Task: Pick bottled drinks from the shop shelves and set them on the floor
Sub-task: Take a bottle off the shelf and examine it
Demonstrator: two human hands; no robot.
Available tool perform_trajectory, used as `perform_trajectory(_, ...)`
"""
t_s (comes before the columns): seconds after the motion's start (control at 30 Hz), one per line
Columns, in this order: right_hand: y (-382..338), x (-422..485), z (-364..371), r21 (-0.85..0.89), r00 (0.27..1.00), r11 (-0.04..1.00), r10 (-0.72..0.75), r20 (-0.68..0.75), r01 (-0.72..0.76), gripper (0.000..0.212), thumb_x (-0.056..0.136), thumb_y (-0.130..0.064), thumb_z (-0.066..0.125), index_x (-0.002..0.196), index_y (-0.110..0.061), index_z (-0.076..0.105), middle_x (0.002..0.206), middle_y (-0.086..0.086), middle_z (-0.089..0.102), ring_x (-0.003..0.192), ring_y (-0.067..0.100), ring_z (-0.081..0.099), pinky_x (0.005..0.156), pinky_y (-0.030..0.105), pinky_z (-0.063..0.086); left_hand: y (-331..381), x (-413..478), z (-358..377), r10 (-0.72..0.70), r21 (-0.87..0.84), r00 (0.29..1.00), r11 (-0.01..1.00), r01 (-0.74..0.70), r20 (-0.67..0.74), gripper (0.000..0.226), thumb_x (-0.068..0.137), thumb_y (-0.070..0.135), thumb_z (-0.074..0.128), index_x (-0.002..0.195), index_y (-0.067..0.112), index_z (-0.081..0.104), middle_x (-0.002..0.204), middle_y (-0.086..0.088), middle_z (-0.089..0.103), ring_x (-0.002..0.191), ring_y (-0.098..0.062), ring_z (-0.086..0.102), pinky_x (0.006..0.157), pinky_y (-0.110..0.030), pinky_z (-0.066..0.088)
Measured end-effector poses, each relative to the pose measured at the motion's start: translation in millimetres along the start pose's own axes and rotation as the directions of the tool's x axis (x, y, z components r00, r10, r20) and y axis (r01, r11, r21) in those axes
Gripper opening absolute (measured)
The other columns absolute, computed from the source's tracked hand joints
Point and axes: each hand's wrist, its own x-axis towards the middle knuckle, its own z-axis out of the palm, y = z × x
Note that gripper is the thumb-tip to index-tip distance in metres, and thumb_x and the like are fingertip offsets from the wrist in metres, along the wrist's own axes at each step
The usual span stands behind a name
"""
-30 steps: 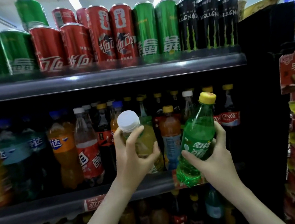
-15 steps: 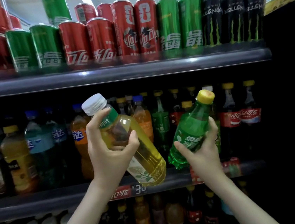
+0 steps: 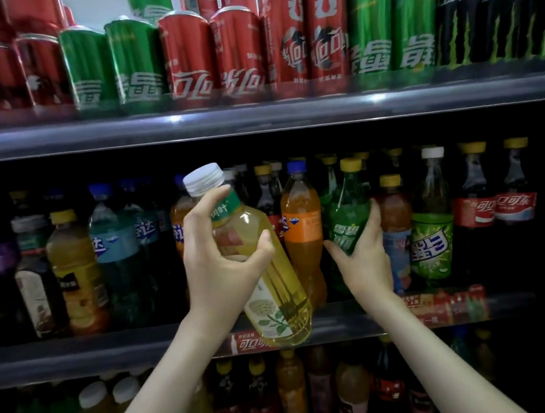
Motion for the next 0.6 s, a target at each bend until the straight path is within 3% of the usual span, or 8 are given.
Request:
perform_trajectory(0.13, 6.2, 9.8, 9.3, -0.157, 0.998, 0.987, 0.032, 0.046, -0.025, 0.087, 0.095, -0.039, 0.056, 0.154, -0.026, -0.007, 0.155, 0.01, 0.029, 0.122, 0.036, 0.052, 0.084, 0.044, 0.048, -8.4, -1.9, 0.6, -0.06, -0.022, 0.997, 0.998, 0.061, 0.038, 0.064, 0.073, 0.023, 0.074, 0.13, 0.024, 0.044, 0.121, 0.001, 0.051, 0.106, -0.026, 0.058, 0.09, -0.044, 0.051)
perform_trajectory(0.3, 21.7, -7.7, 13.6, -0.157, 0.996, 0.987, 0.051, 0.078, -0.038, 0.087, 0.092, -0.015, 0.061, 0.154, -0.025, 0.001, 0.153, 0.011, 0.03, 0.127, 0.035, 0.046, 0.092, 0.042, 0.045, -18.0, -4.9, 0.9, -0.132, -0.065, 0.986, 0.988, 0.139, 0.104, 0.065, 0.073, 0.024, 0.075, 0.13, 0.03, 0.044, 0.123, 0.003, 0.05, 0.108, -0.018, 0.057, 0.089, -0.04, 0.052)
perform_trajectory(0.4, 15.5, -26.4, 7.4, -0.111, 0.996, 0.993, 0.056, 0.069, -0.048, 0.089, 0.091, -0.012, 0.063, 0.155, -0.023, 0.001, 0.156, 0.01, 0.025, 0.137, 0.029, 0.035, 0.099, 0.027, 0.032, -22.4, -7.7, -0.3, -0.157, -0.1, 0.978, 0.98, 0.171, 0.135, 0.064, 0.074, 0.021, 0.075, 0.131, 0.028, 0.044, 0.124, 0.005, 0.05, 0.107, -0.021, 0.058, 0.09, -0.035, 0.052)
perform_trajectory(0.5, -5.1, -54.1, -9.2, 0.062, 1.0, 0.998, -0.015, 0.009, 0.014, 0.08, 0.091, -0.029, 0.063, 0.153, -0.028, 0.012, 0.148, -0.003, 0.035, 0.135, 0.011, 0.036, 0.103, 0.021, 0.029, -22.6, -12.9, -5.1, -0.159, -0.112, 0.977, 0.978, 0.176, 0.142, 0.064, 0.075, 0.021, 0.074, 0.131, 0.026, 0.045, 0.126, 0.004, 0.05, 0.112, -0.019, 0.055, 0.088, -0.021, 0.049)
perform_trajectory(0.6, -40.9, -93.0, -19.4, 0.307, 0.97, 0.949, -0.136, 0.2, 0.07, 0.082, 0.075, -0.058, 0.07, 0.141, -0.053, 0.021, 0.132, -0.033, 0.042, 0.123, -0.014, 0.041, 0.095, 0.004, 0.038, -17.7, -22.5, -12.7, -0.179, -0.087, 0.968, 0.977, 0.197, 0.175, 0.064, 0.075, 0.02, 0.074, 0.132, 0.024, 0.045, 0.128, 0.007, 0.05, 0.116, -0.014, 0.052, 0.096, -0.034, 0.048)
